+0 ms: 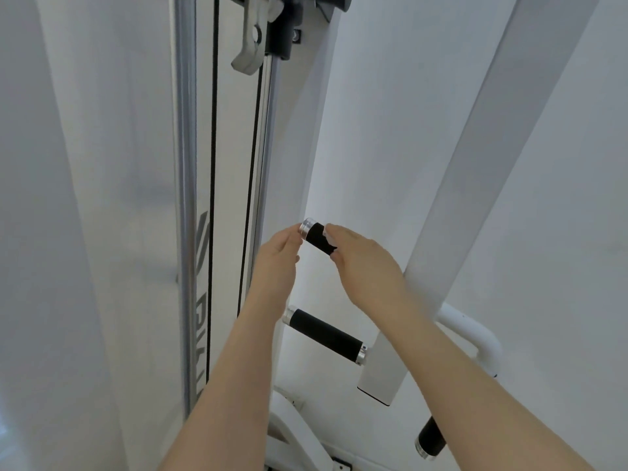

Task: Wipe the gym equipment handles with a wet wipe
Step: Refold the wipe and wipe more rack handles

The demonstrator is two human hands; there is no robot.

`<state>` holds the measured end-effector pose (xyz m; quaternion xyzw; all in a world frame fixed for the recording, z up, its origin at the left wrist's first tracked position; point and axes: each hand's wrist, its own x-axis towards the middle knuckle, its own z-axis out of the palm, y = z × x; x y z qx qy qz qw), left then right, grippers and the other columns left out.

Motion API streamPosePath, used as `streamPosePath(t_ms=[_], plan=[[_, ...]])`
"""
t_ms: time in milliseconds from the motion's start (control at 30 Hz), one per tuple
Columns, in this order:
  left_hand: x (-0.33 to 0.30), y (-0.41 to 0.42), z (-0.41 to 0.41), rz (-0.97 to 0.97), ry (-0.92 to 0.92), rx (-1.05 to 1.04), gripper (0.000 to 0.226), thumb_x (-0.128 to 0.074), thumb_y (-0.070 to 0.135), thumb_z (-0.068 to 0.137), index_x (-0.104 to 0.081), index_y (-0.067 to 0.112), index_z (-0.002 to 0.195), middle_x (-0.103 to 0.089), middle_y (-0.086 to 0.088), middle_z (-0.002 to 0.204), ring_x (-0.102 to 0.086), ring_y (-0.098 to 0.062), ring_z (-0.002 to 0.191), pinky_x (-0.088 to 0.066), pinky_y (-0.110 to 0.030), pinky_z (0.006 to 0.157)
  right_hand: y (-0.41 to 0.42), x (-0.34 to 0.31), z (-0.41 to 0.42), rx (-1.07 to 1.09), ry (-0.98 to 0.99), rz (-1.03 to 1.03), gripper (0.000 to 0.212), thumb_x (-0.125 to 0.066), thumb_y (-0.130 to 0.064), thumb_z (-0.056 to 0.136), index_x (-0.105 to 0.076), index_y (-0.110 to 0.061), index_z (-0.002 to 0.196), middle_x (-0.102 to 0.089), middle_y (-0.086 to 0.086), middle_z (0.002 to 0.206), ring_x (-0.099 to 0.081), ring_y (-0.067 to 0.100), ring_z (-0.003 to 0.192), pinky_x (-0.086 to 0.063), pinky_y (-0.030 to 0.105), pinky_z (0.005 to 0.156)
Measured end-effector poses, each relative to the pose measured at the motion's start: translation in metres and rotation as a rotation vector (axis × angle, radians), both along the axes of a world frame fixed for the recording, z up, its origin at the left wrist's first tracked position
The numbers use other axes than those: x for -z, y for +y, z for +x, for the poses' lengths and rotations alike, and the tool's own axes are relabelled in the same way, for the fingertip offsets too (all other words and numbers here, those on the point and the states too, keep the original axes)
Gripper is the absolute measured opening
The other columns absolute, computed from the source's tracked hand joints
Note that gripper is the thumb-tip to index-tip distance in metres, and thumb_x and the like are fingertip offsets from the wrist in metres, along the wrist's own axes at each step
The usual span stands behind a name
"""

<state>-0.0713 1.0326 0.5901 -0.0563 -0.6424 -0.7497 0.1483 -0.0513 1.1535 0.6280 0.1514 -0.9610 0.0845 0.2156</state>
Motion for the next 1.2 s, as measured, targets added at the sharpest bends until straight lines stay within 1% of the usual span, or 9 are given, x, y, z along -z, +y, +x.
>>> streamPosePath(t_ms=[100, 200, 300, 433, 500, 667, 800, 1000, 1200], plan=[[-0.003, -0.002, 0.003, 0.023, 0.011, -0.007, 0.030, -0.044, 0.020, 0.098, -0.063, 0.042, 0.088, -0.063, 0.026, 0.090, -0.055, 0.015, 0.087, -0.041, -0.012, 0.085, -0.012, 0.006, -0.007, 0.098, 0.067, 0.085, 0.035, -0.045, -0.013, 0.095, -0.041, -0.017, 0.129, -0.058, -0.001, 0.116, -0.053, 0.022, 0.090, -0.029, 0.029, 0.062], [-0.005, -0.006, 0.004, 0.052, 0.023, 0.033, 0.027, -0.043, 0.019, 0.098, -0.060, 0.028, 0.116, -0.061, 0.017, 0.110, -0.052, 0.006, 0.106, -0.038, -0.014, 0.092, -0.029, 0.000, -0.019, 0.050, 0.098, 0.081, 0.037, -0.047, -0.019, 0.096, -0.038, -0.014, 0.132, -0.058, 0.002, 0.119, -0.056, 0.022, 0.096, -0.033, 0.030, 0.064], [-0.004, -0.007, 0.005, 0.003, 0.043, 0.046, 0.032, -0.038, 0.018, 0.100, -0.055, 0.023, 0.127, -0.057, 0.016, 0.116, -0.049, 0.010, 0.105, -0.035, -0.010, 0.088, -0.020, 0.008, -0.009, 0.049, 0.052, 0.117, 0.055, -0.043, -0.026, 0.098, -0.020, -0.012, 0.145, -0.038, 0.005, 0.146, -0.041, 0.022, 0.128, -0.036, 0.031, 0.092], [-0.002, -0.005, 0.005, -0.046, 0.045, 0.070, 0.035, -0.035, 0.014, 0.100, -0.054, 0.025, 0.127, -0.054, 0.023, 0.110, -0.047, 0.014, 0.102, -0.031, -0.013, 0.097, -0.002, 0.014, 0.019, -0.018, 0.016, 0.115, 0.056, -0.029, -0.027, 0.100, -0.007, -0.009, 0.148, -0.008, 0.007, 0.158, -0.011, 0.017, 0.144, -0.007, 0.026, 0.114], [-0.004, -0.004, 0.005, -0.050, 0.047, 0.078, 0.035, -0.034, 0.012, 0.100, -0.054, 0.024, 0.127, -0.055, 0.022, 0.109, -0.047, 0.018, 0.098, -0.033, -0.008, 0.091, 0.001, 0.002, 0.017, -0.068, -0.099, 0.108, 0.054, -0.028, -0.015, 0.099, -0.006, -0.008, 0.148, -0.007, 0.007, 0.158, -0.013, 0.017, 0.143, -0.008, 0.022, 0.111], [-0.004, -0.005, 0.005, -0.028, 0.031, 0.092, 0.037, -0.034, 0.010, 0.099, -0.052, 0.024, 0.129, -0.054, 0.013, 0.121, -0.046, -0.001, 0.119, -0.030, -0.020, 0.103, -0.007, -0.018, -0.003, -0.112, -0.133, 0.130, 0.053, -0.037, 0.007, 0.088, -0.032, -0.011, 0.138, -0.044, 0.006, 0.134, -0.051, 0.025, 0.106, -0.044, 0.033, 0.083], [-0.002, -0.006, 0.001, -0.003, 0.015, 0.097, 0.037, -0.036, 0.011, 0.098, -0.053, 0.027, 0.127, -0.055, 0.013, 0.122, -0.044, -0.004, 0.123, -0.030, -0.025, 0.108, -0.016, -0.013, -0.022, -0.121, -0.090, -0.007, 0.016, -0.046, -0.001, 0.087, -0.043, -0.013, 0.098, -0.049, 0.003, 0.091, -0.044, 0.023, 0.078, -0.029, 0.026, 0.052], [0.001, -0.004, 0.000, -0.022, 0.031, 0.110, 0.039, -0.034, 0.010, 0.098, -0.054, 0.029, 0.126, -0.053, 0.015, 0.122, -0.042, -0.004, 0.125, -0.028, -0.029, 0.111, -0.012, 0.013, -0.018, 0.179, 0.306, 0.140, 0.027, -0.062, -0.025, 0.087, -0.056, -0.004, 0.103, -0.065, 0.010, 0.088, -0.060, 0.027, 0.074, -0.031, 0.029, 0.061], [0.001, -0.007, 0.003, -0.025, 0.047, 0.116, 0.040, -0.028, 0.010, 0.100, -0.045, 0.018, 0.136, -0.048, 0.008, 0.128, -0.039, -0.006, 0.128, -0.026, -0.028, 0.112, -0.022, 0.010, -0.019, 0.128, 0.203, 0.170, 0.028, -0.047, -0.025, 0.095, -0.047, -0.006, 0.116, -0.063, 0.007, 0.105, -0.061, 0.028, 0.090, -0.030, 0.030, 0.071]])
